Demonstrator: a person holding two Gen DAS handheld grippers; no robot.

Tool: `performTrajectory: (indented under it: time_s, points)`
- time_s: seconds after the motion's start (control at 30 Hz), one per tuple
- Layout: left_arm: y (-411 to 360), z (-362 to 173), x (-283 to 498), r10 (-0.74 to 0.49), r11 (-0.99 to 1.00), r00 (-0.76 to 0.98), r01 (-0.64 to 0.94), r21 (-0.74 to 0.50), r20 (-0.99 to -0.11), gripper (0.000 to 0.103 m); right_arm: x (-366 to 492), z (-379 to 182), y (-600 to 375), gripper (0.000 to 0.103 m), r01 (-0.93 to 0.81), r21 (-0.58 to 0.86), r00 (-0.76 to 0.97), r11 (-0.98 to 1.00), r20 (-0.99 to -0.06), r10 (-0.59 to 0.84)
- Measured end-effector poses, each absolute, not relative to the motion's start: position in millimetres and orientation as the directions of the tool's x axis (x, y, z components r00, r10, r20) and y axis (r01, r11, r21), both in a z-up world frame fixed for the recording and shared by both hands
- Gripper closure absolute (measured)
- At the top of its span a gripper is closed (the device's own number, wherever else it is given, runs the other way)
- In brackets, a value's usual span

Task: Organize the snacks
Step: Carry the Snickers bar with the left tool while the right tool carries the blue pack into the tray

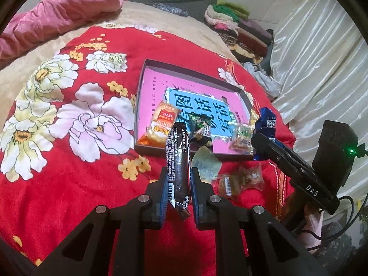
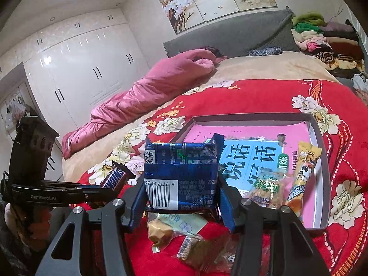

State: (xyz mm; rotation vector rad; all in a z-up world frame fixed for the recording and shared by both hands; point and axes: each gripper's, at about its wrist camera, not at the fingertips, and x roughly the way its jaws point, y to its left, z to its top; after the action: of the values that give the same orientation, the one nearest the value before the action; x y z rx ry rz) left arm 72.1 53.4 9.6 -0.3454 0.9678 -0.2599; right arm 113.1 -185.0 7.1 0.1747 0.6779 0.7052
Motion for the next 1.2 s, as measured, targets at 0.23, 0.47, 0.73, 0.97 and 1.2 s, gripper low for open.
performTrajectory:
  time_s: [0.23, 0.47, 0.73, 0.97, 1.2]
  points:
    - [53, 13, 80, -0.362, 0.917, 0.556, 0.065, -0.395, -0.749, 0.085, 121, 7, -189, 0.048, -0.532, 0.363, 0.573, 0.765, -0.511, 0.641]
    - [53, 17, 92, -0.346, 0.922, 0.575, 0.062, -0.382, -0.741, 0.085, 127, 5, -196, 0.048, -0.517, 0.352, 0.589, 0.78, -0.515, 0.623]
    - [48, 16, 111, -0.33, 0.928, 0.585, 0.058, -0.368, -0.741, 0.085, 134, 3, -218, 0.048, -0.475, 0.356, 0.624, 0.805, -0.509, 0.593]
    - [35, 11, 131, -0.325, 0.931, 0.587, 0.064, -0.358, -0.742, 0.085, 137, 3, -241, 0.048, -0.429, 0.352, 0.662, 0.832, -0.504, 0.555]
    - [21, 0, 149, -0.321, 0.935, 0.573, 0.065, -0.348, -0.754, 0.085, 136, 0, -250, 0.048, -0.404, 0.307, 0.685, 0.862, -0.523, 0.508]
